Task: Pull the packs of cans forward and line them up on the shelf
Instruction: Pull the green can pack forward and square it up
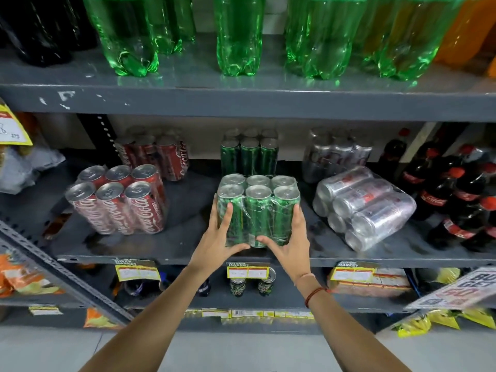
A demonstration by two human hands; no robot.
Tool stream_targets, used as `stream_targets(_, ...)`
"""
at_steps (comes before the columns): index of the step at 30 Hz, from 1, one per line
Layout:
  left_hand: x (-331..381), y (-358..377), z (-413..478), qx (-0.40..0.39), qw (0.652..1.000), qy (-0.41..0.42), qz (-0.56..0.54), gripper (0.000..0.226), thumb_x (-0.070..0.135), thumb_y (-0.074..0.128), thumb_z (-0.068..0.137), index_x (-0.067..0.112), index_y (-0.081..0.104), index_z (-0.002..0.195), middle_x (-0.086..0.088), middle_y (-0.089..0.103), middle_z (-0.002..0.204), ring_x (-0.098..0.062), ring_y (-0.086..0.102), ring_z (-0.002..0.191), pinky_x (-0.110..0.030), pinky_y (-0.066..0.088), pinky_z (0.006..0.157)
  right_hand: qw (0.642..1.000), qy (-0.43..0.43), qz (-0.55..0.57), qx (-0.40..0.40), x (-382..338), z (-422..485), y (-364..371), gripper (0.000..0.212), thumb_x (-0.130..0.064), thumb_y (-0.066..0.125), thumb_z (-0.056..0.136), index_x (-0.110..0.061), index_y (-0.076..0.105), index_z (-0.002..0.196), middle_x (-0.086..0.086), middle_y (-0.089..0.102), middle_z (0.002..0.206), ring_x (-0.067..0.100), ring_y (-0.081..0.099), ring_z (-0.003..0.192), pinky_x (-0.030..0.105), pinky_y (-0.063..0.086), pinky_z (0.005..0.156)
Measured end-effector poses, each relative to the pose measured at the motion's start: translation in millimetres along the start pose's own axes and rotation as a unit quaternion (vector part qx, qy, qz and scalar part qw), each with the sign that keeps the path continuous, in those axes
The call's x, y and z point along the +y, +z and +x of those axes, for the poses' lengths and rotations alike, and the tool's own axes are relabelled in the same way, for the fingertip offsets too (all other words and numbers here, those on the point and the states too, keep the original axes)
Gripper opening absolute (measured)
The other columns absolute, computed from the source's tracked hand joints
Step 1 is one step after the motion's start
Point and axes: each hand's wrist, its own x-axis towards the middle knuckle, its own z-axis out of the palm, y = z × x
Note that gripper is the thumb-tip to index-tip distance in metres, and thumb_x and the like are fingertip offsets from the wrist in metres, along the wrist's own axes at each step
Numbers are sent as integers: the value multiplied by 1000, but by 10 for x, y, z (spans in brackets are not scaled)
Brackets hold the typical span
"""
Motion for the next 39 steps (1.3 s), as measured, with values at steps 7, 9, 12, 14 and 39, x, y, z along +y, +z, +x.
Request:
stream_targets(7, -162, 122, -153, -4, 999, -16, 39, 92, 71, 31, 76, 47, -38, 132, -25, 4, 155, -39, 68, 95, -42, 57, 64, 999, -28, -34, -27, 123, -88, -45, 85, -35, 69, 82, -45, 4, 137, -11, 12, 152, -3, 12, 138, 16, 24, 105)
stream_targets(9, -189, 118, -204, 2, 999, -2, 45, 89, 75, 27, 79, 45, -33, 136, -22, 4, 157, -38, 65, 103, -41, 57, 63, 999, -34, -21, -31, 133, -88, -94, 87, -38, 69, 82, -46, 4, 139, -11, 16, 152, 5, 17, 142, 15, 24, 107)
stream_targets(12, -42, 68, -212, 85, 996, -13, -27, 87, 69, 37, 83, 36, -10, 147, -16, 8, 158, -27, 47, 129, -38, 55, 78, 998, -55, 5, 13, 63, -20, -183, 78, -50, 62, 82, -40, 15, 144, -2, 27, 152, 10, 23, 142, 4, 19, 106)
stream_targets(14, 244, 15, -141, 208, 953, -102, -193, 79, 61, 47, 84, 35, 7, 147, -4, 11, 156, -18, 34, 138, -41, 42, 104, 996, -39, 59, 54, -60, 177, -244, 70, -52, 58, 82, -32, 29, 143, 3, 34, 146, 12, 29, 138, 7, 21, 108)
stream_targets(39, -94, -575, 1397, -246, 909, -202, -268, 53, 44, 74, 73, 55, 53, 120, 7, 50, 140, -17, 51, 122, -49, 43, 103, 994, 102, 45, 17, -907, -129, 285, 76, -75, 40, 76, -34, 34, 140, 5, 25, 144, 23, 25, 134, 33, 28, 108)
